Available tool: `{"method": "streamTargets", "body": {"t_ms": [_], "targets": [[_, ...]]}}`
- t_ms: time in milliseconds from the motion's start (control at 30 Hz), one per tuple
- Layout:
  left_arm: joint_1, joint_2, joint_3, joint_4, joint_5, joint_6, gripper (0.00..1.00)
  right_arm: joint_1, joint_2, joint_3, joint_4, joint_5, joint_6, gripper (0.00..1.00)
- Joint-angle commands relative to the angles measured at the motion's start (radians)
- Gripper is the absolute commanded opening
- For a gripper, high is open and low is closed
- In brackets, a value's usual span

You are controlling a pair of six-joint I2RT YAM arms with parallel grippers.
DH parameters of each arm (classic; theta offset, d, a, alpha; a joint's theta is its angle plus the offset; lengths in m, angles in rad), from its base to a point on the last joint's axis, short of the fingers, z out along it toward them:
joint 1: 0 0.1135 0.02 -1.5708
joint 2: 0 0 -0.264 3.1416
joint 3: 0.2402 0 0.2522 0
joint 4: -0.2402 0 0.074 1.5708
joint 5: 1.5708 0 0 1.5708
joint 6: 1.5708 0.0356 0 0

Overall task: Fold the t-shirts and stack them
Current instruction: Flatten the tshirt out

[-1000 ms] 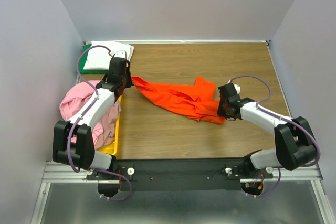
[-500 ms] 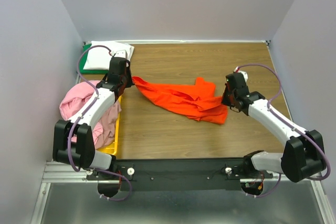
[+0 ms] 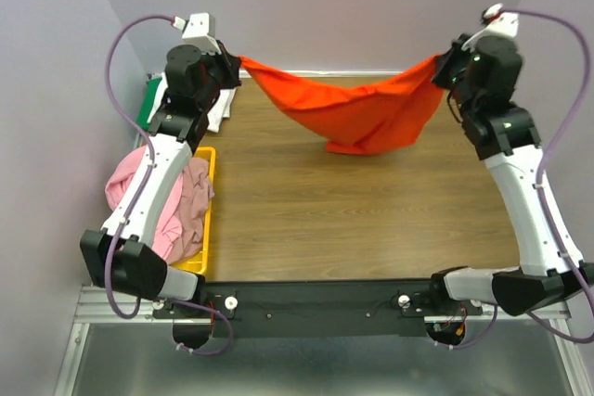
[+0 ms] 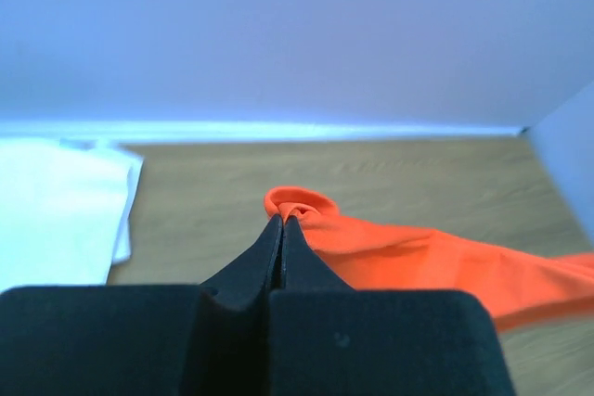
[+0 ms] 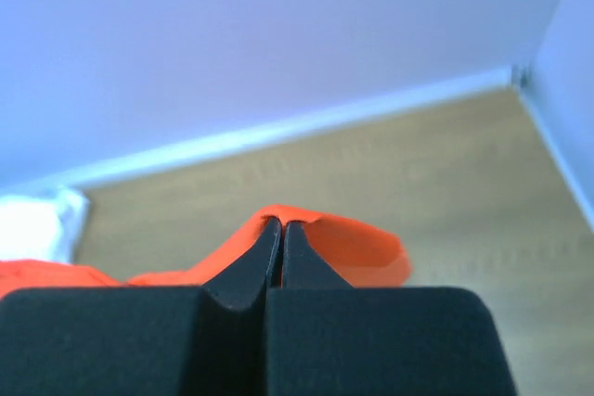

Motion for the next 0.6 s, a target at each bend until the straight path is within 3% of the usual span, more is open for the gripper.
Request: {"method": "streamTargets", "body": {"t_ms": [0, 200, 367, 567], "targets": [[-0.014, -0.102, 0.08, 0.08, 0.099, -0.002, 0.0, -0.005, -0.026, 0.19, 0.001, 0.031, -0.096, 0.0], [-0.024, -0.281, 0.106, 0.102, 0.162, -0.038, 0.0, -0.004, -0.13, 0.346, -0.001, -0.076, -0.114, 0.0], [-0.024, -0.392, 0.084, 0.1, 0.179, -0.069, 0.0, -0.004, -0.19, 0.38, -0.005, -0.13, -0.102, 0.0], [-0.026, -0.425, 0.054, 0.094, 0.176, -0.083, 0.0, -0.005, -0.175, 0.398, -0.002, -0.098, -0.099, 0.0]]}}
